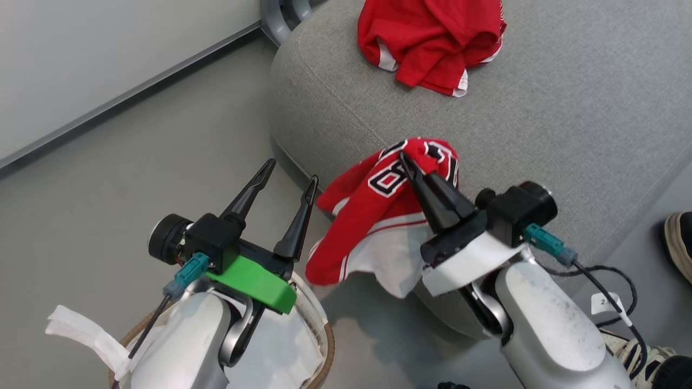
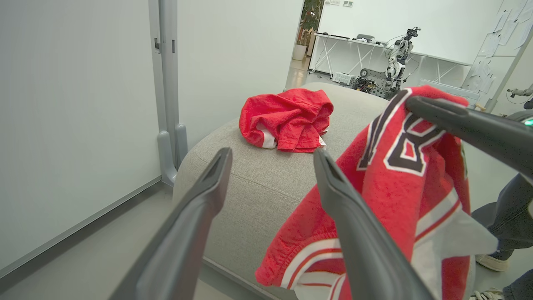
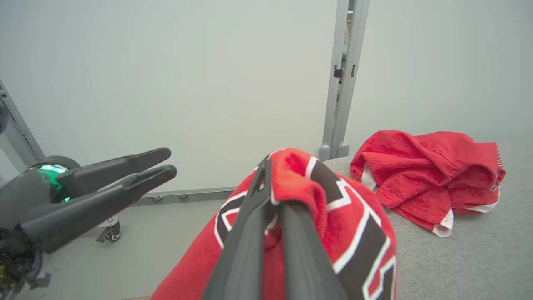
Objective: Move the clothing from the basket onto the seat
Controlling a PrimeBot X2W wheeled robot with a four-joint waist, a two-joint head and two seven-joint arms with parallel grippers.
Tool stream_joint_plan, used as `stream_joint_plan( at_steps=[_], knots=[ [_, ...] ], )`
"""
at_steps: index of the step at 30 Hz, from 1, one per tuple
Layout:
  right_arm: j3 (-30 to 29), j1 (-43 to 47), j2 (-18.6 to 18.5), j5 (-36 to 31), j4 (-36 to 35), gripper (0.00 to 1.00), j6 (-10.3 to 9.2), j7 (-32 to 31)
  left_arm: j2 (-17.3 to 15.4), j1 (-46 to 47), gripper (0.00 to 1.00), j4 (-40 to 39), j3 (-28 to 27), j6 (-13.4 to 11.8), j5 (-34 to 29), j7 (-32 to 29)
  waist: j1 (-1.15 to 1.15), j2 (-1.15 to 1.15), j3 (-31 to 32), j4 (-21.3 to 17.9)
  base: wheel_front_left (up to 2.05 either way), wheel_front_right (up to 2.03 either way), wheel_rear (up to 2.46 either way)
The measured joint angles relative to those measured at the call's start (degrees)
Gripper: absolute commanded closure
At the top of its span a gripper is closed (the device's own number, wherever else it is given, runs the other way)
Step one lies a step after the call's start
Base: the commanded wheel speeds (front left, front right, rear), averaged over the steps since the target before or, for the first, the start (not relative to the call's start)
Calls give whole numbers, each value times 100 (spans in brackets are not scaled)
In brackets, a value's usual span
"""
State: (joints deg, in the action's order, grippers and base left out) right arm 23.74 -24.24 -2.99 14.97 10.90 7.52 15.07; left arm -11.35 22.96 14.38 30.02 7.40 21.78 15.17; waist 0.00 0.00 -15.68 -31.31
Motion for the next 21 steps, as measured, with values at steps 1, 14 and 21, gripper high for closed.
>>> stream_joint_plan(
  at_steps=[1,14,21],
  knots=[
    [-98,-122,1,-115,-33,100,0,0,-30,-1,0,-21,21,0,0,0,0,0,-57,-21,0,0,0],
    [-1081,-3004,-1232,-779,514,100,1,-96,-657,-46,0,-334,0,1,-46,0,0,0,-884,-117,0,0,0],
    [-1944,-4187,-1893,-1334,1481,100,2,-246,-876,34,0,-535,151,1,-77,0,0,0,-1357,26,0,0,0]
  ],
)
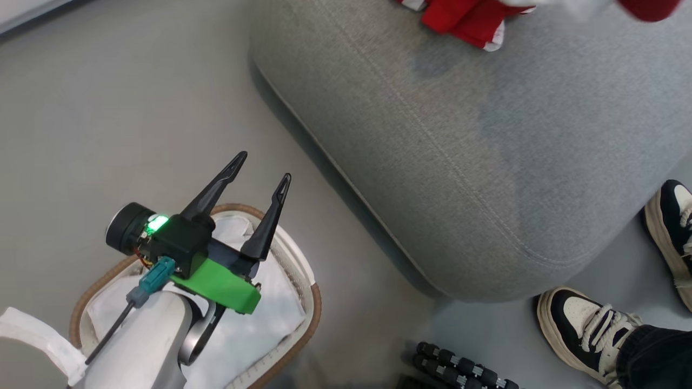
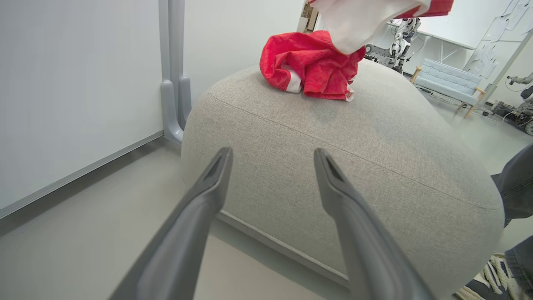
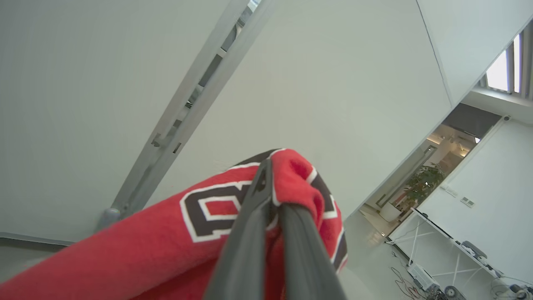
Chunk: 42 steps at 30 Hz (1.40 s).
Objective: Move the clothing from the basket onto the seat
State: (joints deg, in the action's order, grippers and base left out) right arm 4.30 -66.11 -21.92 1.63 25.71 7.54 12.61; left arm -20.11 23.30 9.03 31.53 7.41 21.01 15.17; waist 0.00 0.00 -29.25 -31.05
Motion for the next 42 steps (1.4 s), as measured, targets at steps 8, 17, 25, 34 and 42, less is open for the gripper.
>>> stream_joint_plan(
  at_steps=[8,17,25,34,42],
  knots=[
    [-888,-263,3,-346,1058,100,-1,7,-113,212,0,-152,57,0,3,0,0,0,-441,362,0,0,0],
    [-1404,183,545,-444,1786,69,-1,204,-174,337,0,-82,-30,0,12,1,1,0,-843,705,0,0,0],
    [-1755,1421,836,-372,1714,0,-1,238,75,344,0,237,-266,0,36,0,1,0,-640,888,0,0,0],
    [-1881,3104,916,-96,1056,0,-1,238,454,71,0,612,-748,0,13,0,0,0,-7,1029,0,0,0],
    [-1589,4001,1316,379,192,0,-1,238,882,-399,0,829,-1501,0,-179,0,0,0,628,1309,0,0,0]
  ],
)
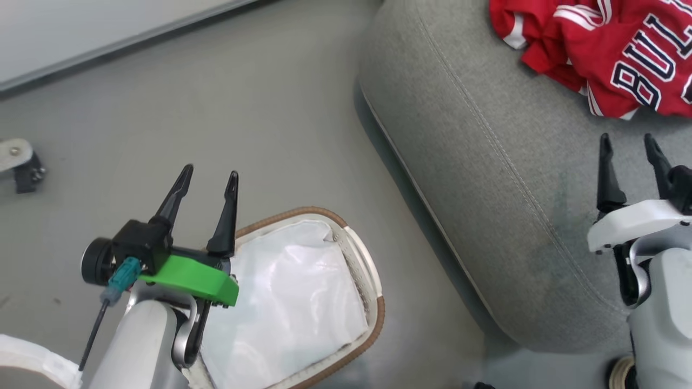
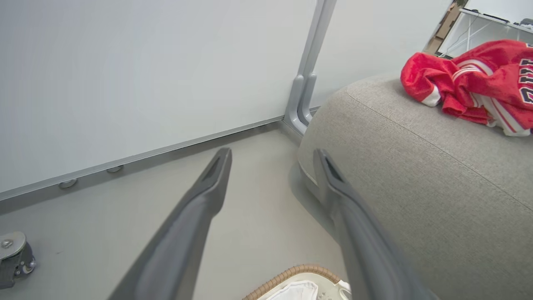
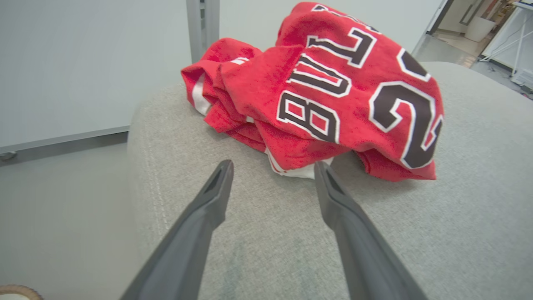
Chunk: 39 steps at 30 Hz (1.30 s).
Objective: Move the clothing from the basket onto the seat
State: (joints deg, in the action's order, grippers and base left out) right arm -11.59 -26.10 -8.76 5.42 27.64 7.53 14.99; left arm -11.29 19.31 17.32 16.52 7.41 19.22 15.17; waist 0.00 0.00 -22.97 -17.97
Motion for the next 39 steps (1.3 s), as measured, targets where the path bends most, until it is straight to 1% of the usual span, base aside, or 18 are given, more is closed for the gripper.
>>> stream_joint_plan(
  at_steps=[3,10,13,17,23,27,35,36,39],
  knots=[
    [218,124,103,109,-358,0,0,1,146,-169,0,64,-266,0,-111,0,0,0,197,171,0,0,0],
    [742,268,315,243,-735,0,0,2,371,-528,0,210,-900,0,-301,1,0,0,597,661,0,0,0],
    [799,308,436,398,-779,0,0,2,465,-610,0,282,-1198,0,-387,0,0,0,735,896,0,0,0],
    [954,382,490,412,-760,0,0,2,564,-738,0,305,-1588,0,-517,0,0,0,914,1209,0,0,0],
    [1134,638,549,421,-766,0,0,2,672,-959,0,349,-2018,0,-608,0,0,0,1183,1588,0,0,0],
    [1239,944,572,459,-753,0,0,2,708,-1228,0,425,-2148,0,-619,1,0,0,1413,1743,0,0,0],
    [1261,1708,590,603,-780,0,0,3,791,-1774,0,387,-2104,0,-442,1,0,0,1906,1928,0,0,0],
    [1257,1779,591,626,-781,100,0,2,793,-1822,100,407,-2085,0,-414,0,0,0,1956,1940,0,0,0],
    [1260,1894,625,623,-646,100,0,-8,832,-1888,100,564,-2064,-1,-414,0,0,0,1971,1943,0,0,0]
  ],
)
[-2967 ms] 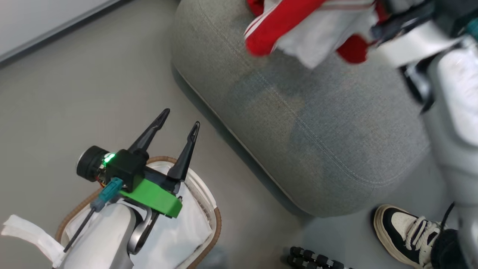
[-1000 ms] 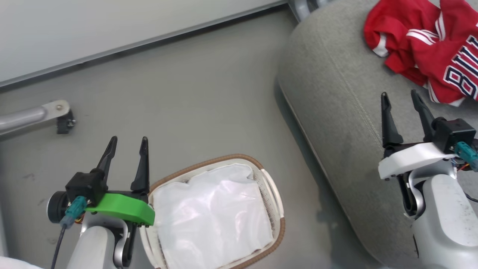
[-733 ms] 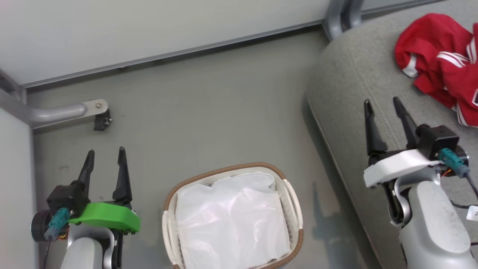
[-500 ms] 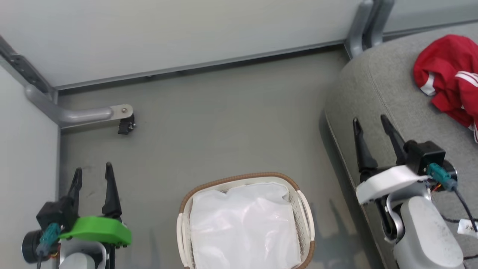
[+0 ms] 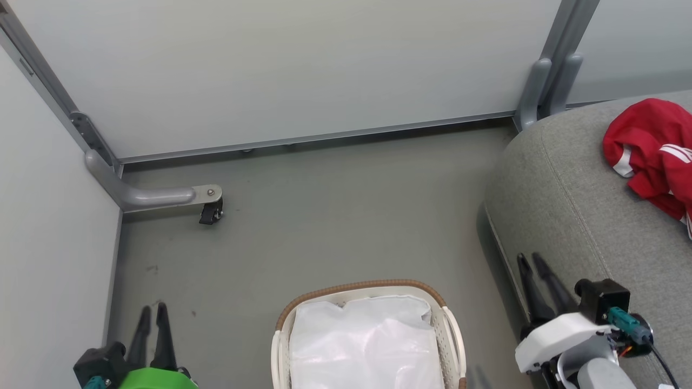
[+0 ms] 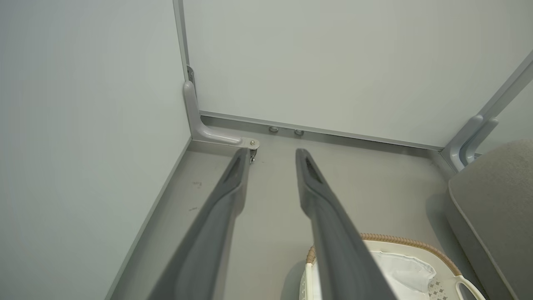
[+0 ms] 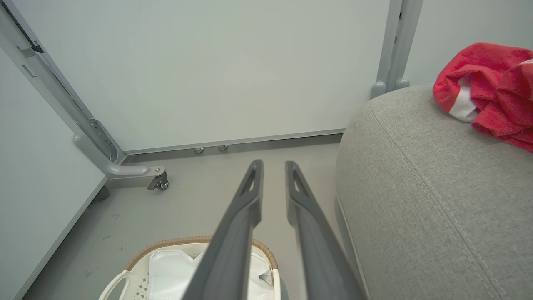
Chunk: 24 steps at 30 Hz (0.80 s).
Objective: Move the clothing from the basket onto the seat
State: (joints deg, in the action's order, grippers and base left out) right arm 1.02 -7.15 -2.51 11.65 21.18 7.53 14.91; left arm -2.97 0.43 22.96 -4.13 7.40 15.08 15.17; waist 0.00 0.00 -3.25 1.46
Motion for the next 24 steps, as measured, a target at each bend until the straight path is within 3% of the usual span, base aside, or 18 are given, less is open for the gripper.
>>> stream_joint_plan(
  at_steps=[24],
  knots=[
    [-200,70,20,2210,-91,100,0,-602,32,18,100,-154,-53,0,2114,-613,0,0,56,-27,0,0,0]
  ],
)
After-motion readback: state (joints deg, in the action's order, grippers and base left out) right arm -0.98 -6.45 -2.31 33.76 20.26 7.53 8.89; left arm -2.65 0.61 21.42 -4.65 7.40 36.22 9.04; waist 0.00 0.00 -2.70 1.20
